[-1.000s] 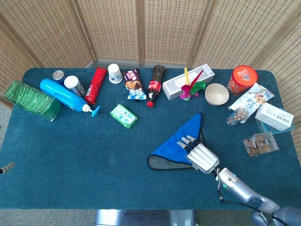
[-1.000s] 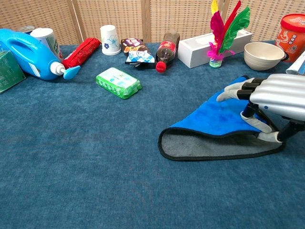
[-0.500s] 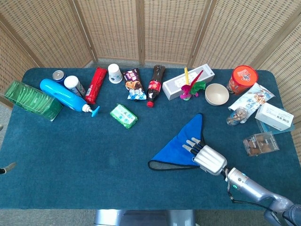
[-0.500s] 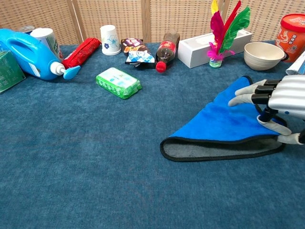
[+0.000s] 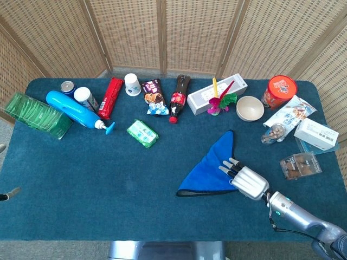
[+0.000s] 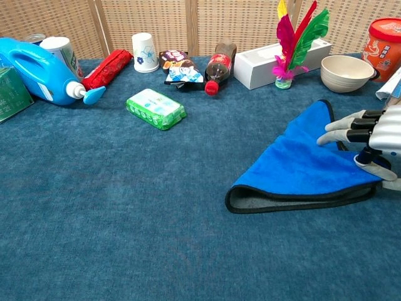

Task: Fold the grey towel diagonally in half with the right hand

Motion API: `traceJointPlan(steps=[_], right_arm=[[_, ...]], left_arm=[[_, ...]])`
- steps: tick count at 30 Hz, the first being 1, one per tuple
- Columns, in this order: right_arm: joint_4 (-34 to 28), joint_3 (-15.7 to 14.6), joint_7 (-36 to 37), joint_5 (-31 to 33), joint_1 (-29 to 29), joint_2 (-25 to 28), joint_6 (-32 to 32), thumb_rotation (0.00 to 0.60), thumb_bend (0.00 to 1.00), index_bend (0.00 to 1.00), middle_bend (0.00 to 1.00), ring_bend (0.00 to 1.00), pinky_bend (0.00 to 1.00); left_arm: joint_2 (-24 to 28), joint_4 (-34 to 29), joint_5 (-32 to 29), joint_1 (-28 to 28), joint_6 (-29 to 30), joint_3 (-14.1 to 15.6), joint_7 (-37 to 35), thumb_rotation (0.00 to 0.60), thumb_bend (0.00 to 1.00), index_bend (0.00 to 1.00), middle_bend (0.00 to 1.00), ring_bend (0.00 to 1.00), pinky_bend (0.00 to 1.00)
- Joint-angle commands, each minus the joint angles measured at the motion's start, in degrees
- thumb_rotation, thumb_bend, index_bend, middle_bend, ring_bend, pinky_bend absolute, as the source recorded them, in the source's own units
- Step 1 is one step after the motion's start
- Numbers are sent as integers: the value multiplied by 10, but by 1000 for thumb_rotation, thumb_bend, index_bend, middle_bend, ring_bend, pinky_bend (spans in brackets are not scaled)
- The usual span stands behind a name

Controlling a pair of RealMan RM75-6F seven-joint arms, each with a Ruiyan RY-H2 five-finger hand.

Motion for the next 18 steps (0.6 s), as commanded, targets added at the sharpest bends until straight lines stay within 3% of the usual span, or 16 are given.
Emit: traceJointPlan(steps=[1,4,8,12,16,18], right_arm=[[8,3,-8,3,-4,-3,2,600,336,350,65,0,176],[10,7,-16,11,-5,0,-5,600,338,218,40,0,177],[5,7,-20,10,-4,10,-5,600,432,98,15,0,176],[-10,5,-27,15,-3,25,-19,600,514,67,0,0,176],[-31,1,-37,23,-3,41,-39,599,527,46,0,0,176],[-46,-1,-45,31,-5,50,-50,548,529,26,0,0,176]], left_arm=[[0,0,0,-1,-1,0,0,600,190,0,0,0,0],[0,-1,2,0,0,1,-1,600,190,0,0,0,0],[1,0,1,0,0,1,-3,600,190,0,0,0,0],[1,0,4,0,0,1,-6,600,190,0,0,0,0],[2,1,7,0,0,2,-8,600,190,0,0,0,0],[3,1,7,0,0,2,-9,600,190,0,0,0,0]])
